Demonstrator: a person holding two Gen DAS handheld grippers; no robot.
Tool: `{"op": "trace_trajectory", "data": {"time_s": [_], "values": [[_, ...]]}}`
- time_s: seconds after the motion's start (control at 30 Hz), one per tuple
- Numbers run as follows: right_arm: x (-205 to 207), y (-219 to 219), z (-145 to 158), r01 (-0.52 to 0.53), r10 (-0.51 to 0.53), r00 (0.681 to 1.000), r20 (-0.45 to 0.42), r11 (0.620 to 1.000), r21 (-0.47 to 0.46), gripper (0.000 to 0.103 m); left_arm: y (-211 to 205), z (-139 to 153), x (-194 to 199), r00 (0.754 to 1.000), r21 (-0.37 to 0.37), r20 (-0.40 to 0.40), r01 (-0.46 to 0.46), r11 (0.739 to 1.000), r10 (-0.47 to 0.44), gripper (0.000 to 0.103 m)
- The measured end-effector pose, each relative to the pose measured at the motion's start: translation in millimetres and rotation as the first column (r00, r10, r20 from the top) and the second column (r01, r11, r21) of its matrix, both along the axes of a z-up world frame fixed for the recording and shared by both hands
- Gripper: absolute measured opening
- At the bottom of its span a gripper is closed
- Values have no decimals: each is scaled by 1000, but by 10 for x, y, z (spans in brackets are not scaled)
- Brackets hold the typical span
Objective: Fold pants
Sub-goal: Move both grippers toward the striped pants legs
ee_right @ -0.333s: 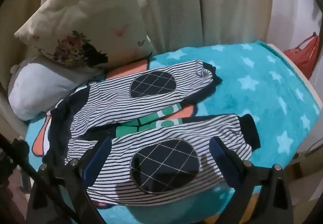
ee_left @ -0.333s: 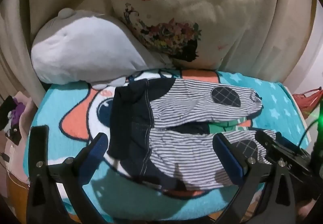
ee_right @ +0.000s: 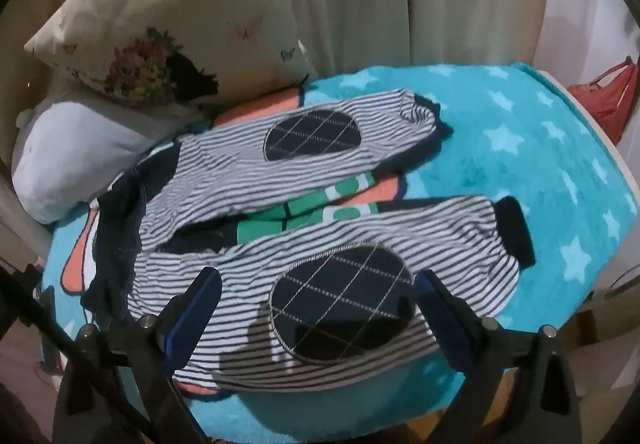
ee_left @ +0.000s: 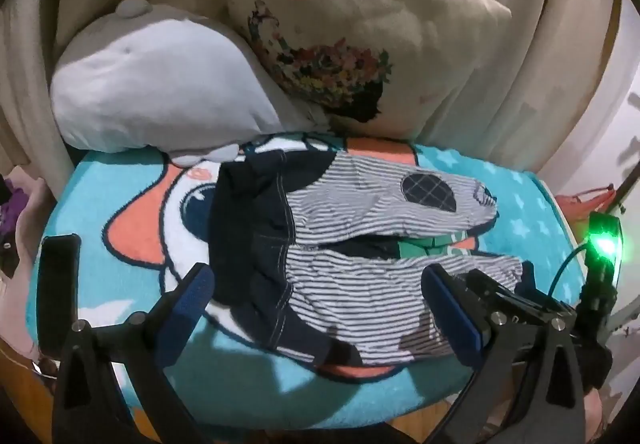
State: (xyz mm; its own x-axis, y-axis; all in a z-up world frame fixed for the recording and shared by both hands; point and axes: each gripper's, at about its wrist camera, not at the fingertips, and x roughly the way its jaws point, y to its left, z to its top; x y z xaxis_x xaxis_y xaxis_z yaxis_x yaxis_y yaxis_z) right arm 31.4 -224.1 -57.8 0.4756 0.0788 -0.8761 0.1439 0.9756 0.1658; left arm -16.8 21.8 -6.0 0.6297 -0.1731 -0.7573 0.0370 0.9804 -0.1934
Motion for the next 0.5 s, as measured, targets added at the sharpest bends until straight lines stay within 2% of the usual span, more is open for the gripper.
{"op": "trace_trajectory", "data": {"time_s": [0.2,0.5], "values": [[-134,126,24,-14,14,1000,-17,1000,0,100,-15,-114,46,998,24,-64,23,999,-22,103],[-229,294,-59,-40,40,998,-47,999,0,100,66,-255,-9,993,52,-118,3,999,3,103]]}}
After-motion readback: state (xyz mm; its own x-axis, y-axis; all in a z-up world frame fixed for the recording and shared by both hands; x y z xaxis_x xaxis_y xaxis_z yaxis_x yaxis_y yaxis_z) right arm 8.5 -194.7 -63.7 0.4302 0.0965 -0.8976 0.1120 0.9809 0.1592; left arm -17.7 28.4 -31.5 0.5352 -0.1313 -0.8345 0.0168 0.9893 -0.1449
